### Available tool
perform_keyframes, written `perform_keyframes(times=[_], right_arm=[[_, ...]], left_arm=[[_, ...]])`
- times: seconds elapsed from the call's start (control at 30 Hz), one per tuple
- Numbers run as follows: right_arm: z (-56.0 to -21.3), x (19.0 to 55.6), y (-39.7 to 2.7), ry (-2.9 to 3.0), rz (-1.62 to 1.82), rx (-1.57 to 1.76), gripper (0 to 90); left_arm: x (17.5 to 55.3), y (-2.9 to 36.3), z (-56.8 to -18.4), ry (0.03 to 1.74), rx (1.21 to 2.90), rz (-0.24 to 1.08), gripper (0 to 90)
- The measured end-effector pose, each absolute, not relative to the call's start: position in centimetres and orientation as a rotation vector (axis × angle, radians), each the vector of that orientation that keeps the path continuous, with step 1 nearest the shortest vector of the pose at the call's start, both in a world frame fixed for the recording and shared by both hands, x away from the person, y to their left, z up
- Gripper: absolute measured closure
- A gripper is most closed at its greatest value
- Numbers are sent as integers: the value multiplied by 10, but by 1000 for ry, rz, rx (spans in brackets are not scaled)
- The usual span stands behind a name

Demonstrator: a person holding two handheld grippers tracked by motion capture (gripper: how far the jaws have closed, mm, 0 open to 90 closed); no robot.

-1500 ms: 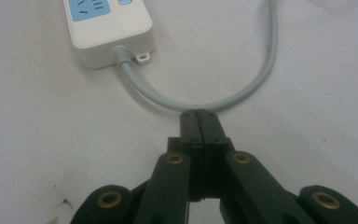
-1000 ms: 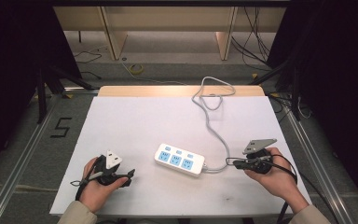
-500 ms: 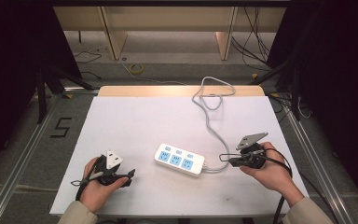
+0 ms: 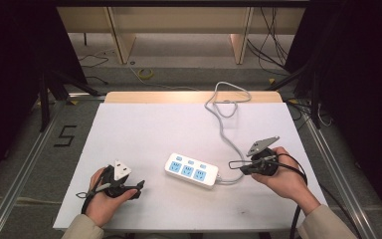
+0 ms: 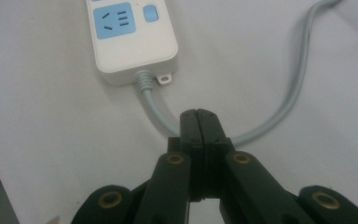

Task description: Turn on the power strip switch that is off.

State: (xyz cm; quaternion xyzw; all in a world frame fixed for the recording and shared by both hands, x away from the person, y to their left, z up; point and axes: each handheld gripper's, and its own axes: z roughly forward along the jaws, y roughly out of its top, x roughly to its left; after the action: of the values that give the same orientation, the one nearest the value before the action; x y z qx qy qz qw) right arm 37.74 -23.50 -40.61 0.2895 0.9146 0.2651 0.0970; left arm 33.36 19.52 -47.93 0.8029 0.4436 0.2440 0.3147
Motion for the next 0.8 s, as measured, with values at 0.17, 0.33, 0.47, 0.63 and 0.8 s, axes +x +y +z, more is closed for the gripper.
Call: perform_keyframes(times=[0.17,0.33,0.47,0.63,0.8], right_arm=[[-403,381,-228,2728,773,838,900],[-399,385,-223,2735,768,838,900],[-397,387,-216,2748,754,827,900],[-397,392,-205,2772,736,800,900],[-396,397,-194,2796,712,780,900]], left_arm=[[334,195,-479,1166,2115,645,206],[334,194,-480,1166,2107,646,206],[334,193,-479,1164,2109,648,207],[334,193,-480,1160,2118,647,208],[335,192,-480,1151,2122,655,210]])
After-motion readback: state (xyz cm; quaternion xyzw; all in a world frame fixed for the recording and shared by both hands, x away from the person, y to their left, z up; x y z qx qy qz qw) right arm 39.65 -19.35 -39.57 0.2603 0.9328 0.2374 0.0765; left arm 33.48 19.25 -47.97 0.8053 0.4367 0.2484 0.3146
